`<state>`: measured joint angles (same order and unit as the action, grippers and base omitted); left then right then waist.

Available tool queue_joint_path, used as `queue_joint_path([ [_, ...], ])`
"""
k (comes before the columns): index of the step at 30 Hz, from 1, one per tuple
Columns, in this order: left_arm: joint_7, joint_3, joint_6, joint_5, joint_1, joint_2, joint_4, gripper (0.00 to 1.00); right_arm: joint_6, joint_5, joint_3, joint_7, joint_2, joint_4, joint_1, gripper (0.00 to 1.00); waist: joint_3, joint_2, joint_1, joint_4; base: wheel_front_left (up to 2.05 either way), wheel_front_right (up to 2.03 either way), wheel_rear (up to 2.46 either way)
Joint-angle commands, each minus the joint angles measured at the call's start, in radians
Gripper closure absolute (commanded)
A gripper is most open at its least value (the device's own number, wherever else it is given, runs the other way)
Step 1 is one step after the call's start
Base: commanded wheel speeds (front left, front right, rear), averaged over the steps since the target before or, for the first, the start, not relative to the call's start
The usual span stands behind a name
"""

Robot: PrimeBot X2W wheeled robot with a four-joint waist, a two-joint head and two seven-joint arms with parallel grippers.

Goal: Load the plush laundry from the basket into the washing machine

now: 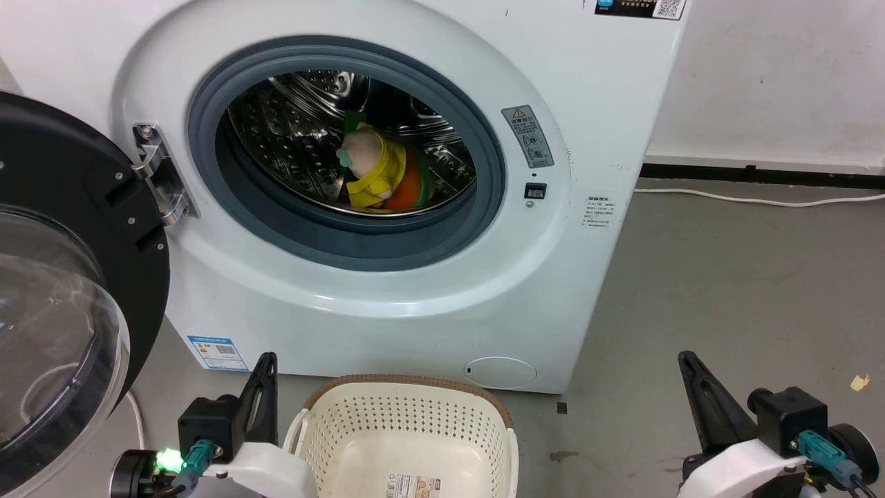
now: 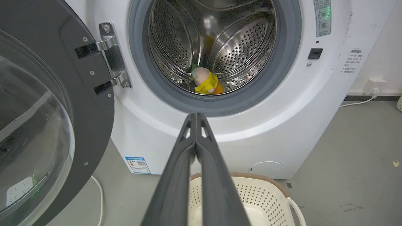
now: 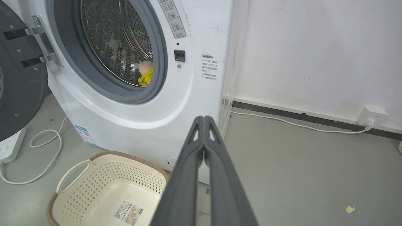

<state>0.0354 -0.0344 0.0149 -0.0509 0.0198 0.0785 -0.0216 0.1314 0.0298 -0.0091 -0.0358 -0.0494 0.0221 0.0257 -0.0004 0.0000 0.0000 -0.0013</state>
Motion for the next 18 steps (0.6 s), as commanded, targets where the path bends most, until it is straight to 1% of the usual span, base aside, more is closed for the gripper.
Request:
queue_joint_path([
  [1, -0.005, 0.008, -0.003, 0.013, -0.015, -0.006, 0.008, 1.0, -0.001, -0.01, 0.003, 0.005, -0.001, -0.009, -0.018, 1.0, 0.0, 0.0, 0.0, 0.0, 0.0, 0.0, 0.0],
  [18, -0.035, 0.034, -0.015, 0.051, -0.02, -0.028, 0.022, 1.0, -0.001, -0.03, 0.009, 0.036, -0.001, -0.022, -0.026, 1.0, 0.0, 0.0, 0.0, 0.001, 0.0, 0.0, 0.0],
])
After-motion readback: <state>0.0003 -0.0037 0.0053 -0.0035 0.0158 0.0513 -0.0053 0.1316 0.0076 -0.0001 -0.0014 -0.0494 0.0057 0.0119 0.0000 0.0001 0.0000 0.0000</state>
